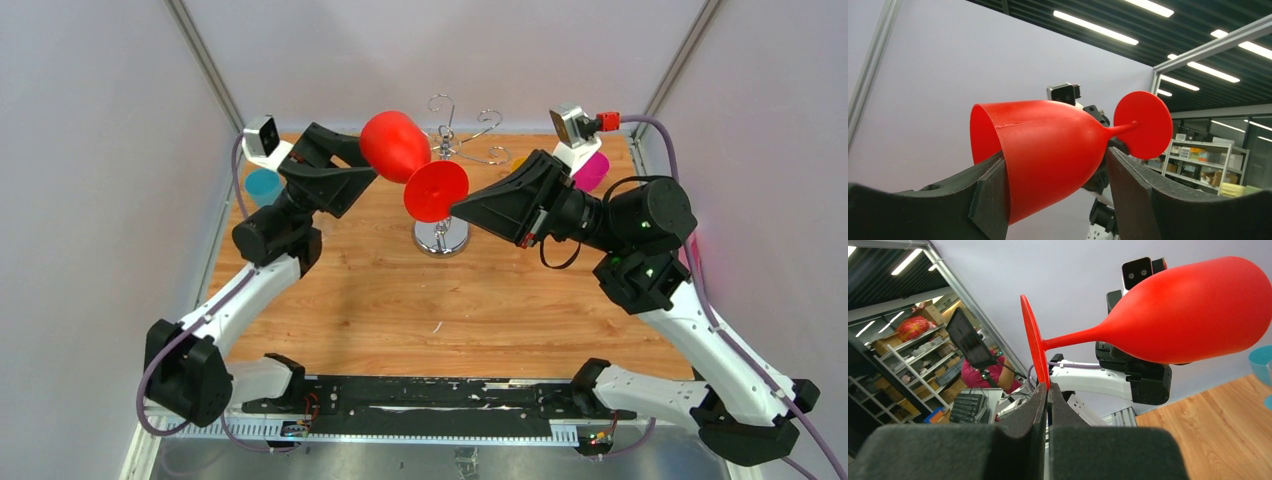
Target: Take the wine glass off the wine glass rack
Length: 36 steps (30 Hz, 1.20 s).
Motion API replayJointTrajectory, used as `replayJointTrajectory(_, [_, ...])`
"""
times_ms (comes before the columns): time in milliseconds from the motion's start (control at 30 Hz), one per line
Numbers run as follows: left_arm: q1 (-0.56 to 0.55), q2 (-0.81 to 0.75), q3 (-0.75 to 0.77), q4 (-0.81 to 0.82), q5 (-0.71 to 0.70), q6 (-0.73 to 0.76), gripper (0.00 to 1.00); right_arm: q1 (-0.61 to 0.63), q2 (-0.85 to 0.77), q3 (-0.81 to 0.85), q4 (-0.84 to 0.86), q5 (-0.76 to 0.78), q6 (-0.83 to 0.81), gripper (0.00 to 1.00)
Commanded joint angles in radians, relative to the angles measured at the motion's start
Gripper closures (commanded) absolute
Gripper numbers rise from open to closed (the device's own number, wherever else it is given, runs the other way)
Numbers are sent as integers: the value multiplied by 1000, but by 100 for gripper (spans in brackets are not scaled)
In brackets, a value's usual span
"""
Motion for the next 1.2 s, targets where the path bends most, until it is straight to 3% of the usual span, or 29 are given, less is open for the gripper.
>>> replayJointTrajectory(0, [0,-110,-58,63,22,-24,34,-10,-21,-65,152,-19,47,100])
replayJointTrajectory(367, [0,-300,-146,6,20,-55,71,-14,54,-98,176,-63,110,100])
replayJointTrajectory(667, [0,-429,-185,-137,23,22,75,-13,149,-116,208,-102,174,100])
replayJointTrajectory(800, [0,-451,-195,-151,22,12,100,-12,182,-122,211,-110,192,100])
replayJointTrajectory(900, [0,-475,-203,-196,10,10,100,-12,188,-119,198,-113,184,100])
replayJointTrajectory(1000, [0,-538,-211,-336,-11,65,100,-12,184,-104,154,-103,163,100])
replayJointTrajectory(1167, [0,-690,-178,-790,-87,280,100,-12,166,-99,126,-85,145,100])
